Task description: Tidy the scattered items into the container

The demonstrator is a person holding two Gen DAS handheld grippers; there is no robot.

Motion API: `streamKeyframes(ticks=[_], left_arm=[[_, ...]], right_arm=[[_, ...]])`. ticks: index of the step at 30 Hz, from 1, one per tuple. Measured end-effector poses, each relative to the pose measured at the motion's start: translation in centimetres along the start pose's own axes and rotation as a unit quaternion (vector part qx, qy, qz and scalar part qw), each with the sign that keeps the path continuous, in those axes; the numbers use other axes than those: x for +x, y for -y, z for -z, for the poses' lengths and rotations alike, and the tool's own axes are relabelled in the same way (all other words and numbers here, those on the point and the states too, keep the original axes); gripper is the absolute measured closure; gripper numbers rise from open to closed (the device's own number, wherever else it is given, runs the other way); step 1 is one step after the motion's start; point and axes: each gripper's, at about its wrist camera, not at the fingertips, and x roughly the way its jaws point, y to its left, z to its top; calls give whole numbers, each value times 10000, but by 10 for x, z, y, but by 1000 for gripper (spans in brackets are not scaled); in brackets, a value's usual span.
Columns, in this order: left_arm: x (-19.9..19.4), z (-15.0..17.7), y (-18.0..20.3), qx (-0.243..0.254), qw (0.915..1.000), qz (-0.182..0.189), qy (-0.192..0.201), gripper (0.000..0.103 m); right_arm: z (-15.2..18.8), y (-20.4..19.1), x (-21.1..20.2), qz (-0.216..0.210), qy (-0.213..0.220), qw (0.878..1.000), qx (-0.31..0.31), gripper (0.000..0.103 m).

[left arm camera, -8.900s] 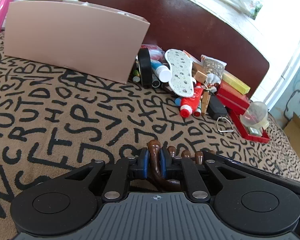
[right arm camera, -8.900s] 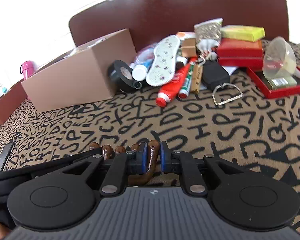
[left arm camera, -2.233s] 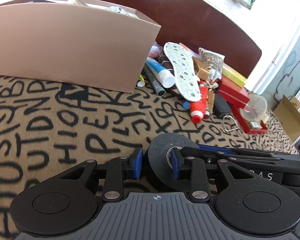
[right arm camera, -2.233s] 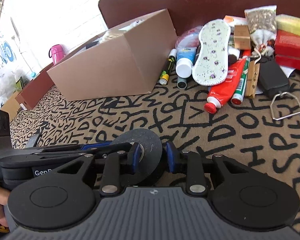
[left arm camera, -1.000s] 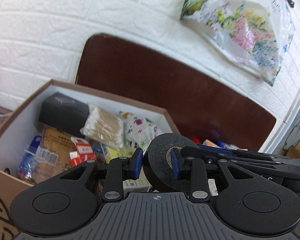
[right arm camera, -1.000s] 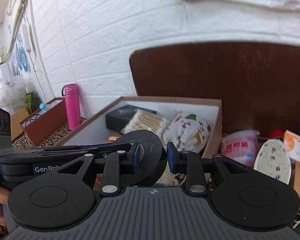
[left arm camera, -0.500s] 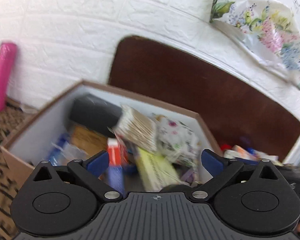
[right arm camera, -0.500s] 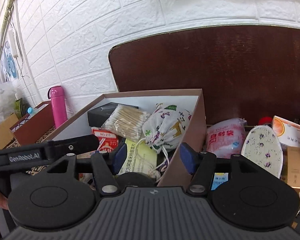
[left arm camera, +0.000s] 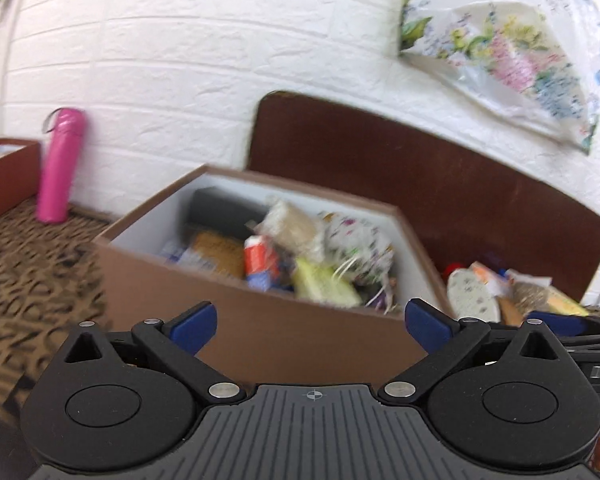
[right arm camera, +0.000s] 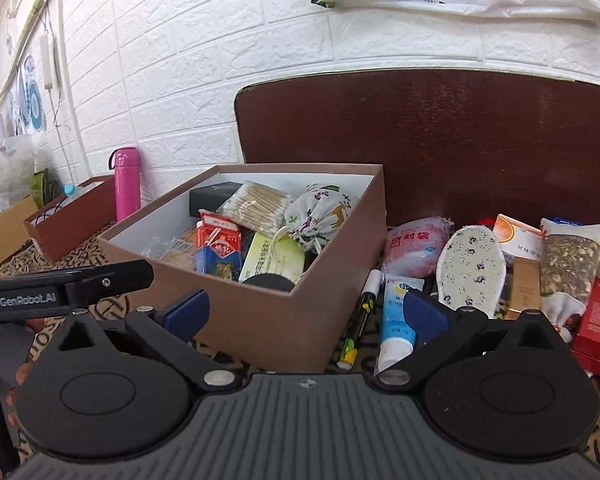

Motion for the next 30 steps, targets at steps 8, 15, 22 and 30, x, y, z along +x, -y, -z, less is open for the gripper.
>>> streamKeyframes(ticks=[8,15,22,30], left_arm=[[-29,26,14,551,9917,-1151,-174,0],[-40,30,27,688,9923,-958,-367,0],[-48,24,42,718,9929,-864,-396,0],[-53,22,49,740,9931,-800,-429,0]], right_arm=[[21,-27,-28,126,-345,9975,-608,1],[27,-35,-41,161,-479,9968,-617,1],[27,-39,-52,241,-435,9961,-733,1],[27,-45,-57,186,-422,9957,-807,0]])
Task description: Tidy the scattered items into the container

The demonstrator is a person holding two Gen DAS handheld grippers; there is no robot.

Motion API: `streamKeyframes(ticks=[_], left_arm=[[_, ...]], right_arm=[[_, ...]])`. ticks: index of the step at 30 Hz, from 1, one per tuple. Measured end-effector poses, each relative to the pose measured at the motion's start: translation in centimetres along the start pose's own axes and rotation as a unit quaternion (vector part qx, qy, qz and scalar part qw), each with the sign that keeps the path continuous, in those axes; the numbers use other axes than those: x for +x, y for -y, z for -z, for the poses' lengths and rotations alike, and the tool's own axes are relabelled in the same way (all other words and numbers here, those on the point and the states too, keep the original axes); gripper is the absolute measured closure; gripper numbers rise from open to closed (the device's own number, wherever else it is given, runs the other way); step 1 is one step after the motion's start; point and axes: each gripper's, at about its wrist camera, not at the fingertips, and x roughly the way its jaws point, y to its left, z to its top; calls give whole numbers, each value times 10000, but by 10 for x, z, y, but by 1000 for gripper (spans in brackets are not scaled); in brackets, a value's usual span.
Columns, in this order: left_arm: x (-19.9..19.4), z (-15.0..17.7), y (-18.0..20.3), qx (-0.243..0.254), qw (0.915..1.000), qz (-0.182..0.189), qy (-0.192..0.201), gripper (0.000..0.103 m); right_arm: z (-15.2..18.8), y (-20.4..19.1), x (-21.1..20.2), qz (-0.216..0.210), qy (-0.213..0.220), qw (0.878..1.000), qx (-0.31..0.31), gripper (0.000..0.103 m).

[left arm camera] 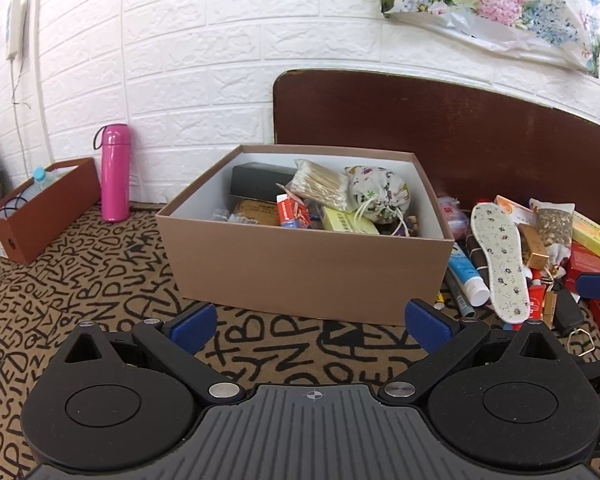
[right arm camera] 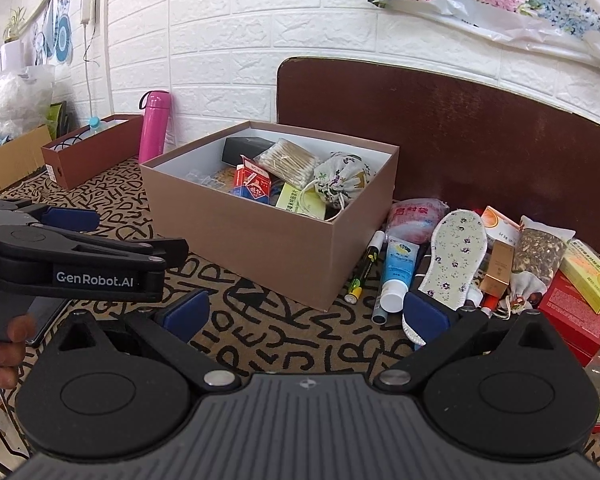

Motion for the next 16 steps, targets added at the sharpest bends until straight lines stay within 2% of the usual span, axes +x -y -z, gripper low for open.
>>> streamKeyframes(ticks=[16], left_arm=[[0,2,2,138,9998,-126,68,0]], right_arm=[[1,-5,1,-55,-54,10000,-44,0]])
